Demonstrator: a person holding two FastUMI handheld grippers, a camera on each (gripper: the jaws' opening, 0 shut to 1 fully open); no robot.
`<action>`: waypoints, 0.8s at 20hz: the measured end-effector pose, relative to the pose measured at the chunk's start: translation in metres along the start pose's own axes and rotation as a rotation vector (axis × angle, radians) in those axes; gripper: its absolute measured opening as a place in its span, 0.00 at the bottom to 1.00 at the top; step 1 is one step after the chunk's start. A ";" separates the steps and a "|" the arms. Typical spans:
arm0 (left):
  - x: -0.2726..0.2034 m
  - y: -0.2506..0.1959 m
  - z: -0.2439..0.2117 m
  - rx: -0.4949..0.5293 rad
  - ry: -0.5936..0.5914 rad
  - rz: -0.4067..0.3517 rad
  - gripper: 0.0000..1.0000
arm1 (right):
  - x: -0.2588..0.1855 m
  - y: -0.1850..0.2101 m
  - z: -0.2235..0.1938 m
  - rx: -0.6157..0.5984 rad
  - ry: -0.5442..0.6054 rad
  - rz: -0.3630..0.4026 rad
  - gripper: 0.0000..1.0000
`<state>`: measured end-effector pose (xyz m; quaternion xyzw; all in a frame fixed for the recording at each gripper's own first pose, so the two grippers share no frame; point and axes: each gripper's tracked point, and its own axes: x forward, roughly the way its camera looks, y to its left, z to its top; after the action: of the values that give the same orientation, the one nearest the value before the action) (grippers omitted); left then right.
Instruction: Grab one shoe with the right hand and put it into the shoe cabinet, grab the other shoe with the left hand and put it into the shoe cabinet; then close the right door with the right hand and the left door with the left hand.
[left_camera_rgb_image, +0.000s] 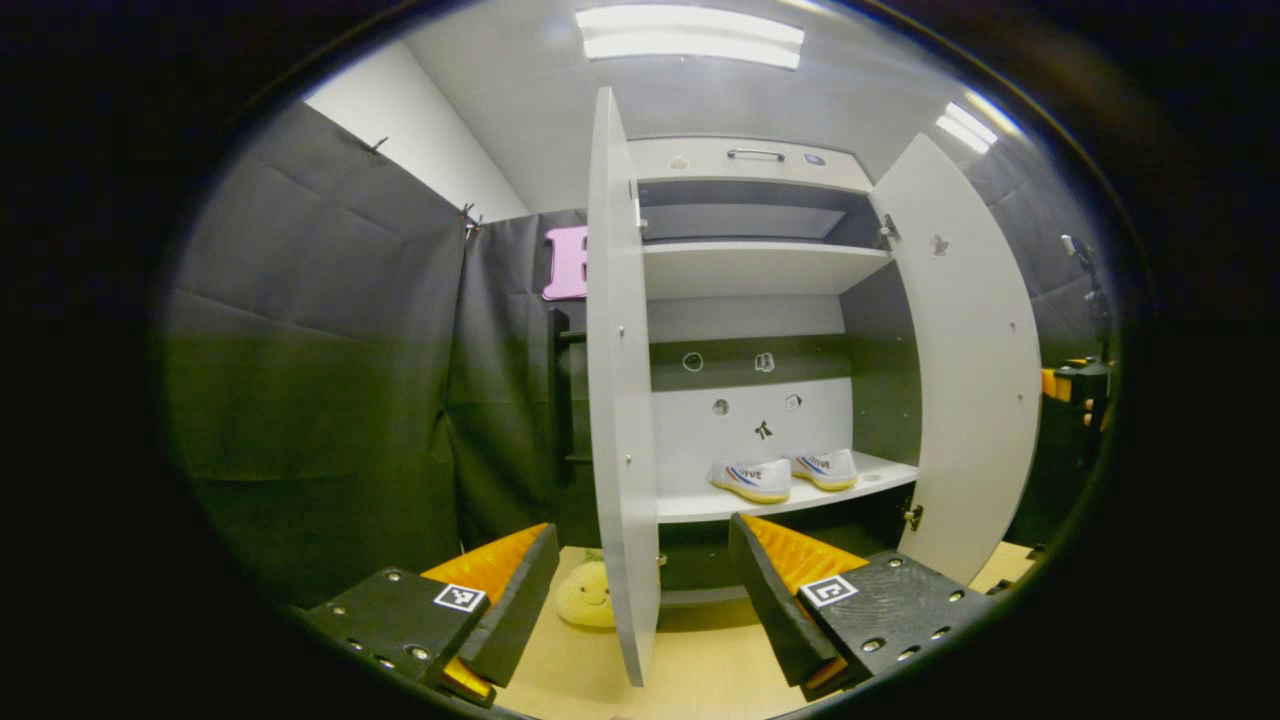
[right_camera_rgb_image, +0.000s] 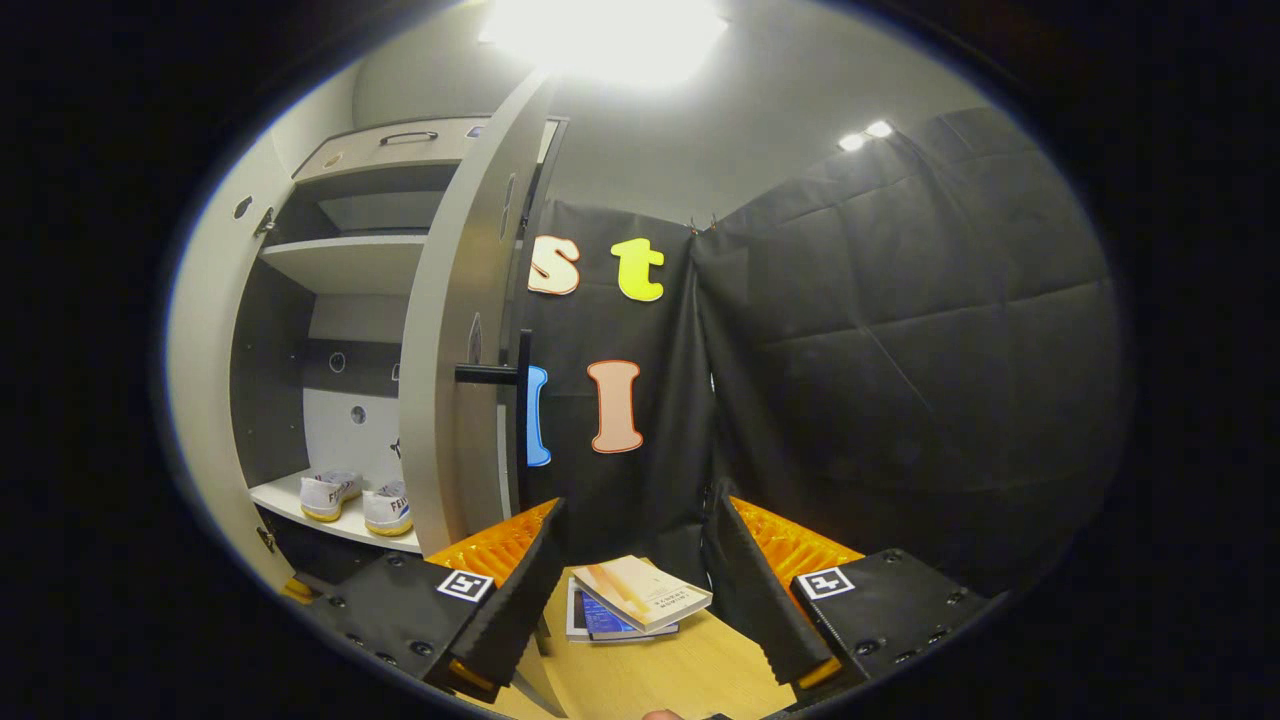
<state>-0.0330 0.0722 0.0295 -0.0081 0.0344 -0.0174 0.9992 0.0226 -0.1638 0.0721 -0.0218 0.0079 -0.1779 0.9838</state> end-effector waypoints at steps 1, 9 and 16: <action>0.001 0.003 -0.001 -0.005 0.002 0.002 1.00 | -0.002 0.005 0.000 -0.003 -0.002 0.003 0.94; 0.008 0.020 -0.005 -0.018 0.002 -0.001 1.00 | -0.015 0.039 0.004 -0.022 0.003 0.050 0.94; 0.007 0.041 -0.011 -0.017 0.013 0.014 1.00 | -0.024 0.078 0.006 -0.017 0.011 0.118 0.91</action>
<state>-0.0251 0.1127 0.0177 -0.0161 0.0408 -0.0103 0.9990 0.0271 -0.0823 0.0742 -0.0285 0.0163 -0.1194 0.9923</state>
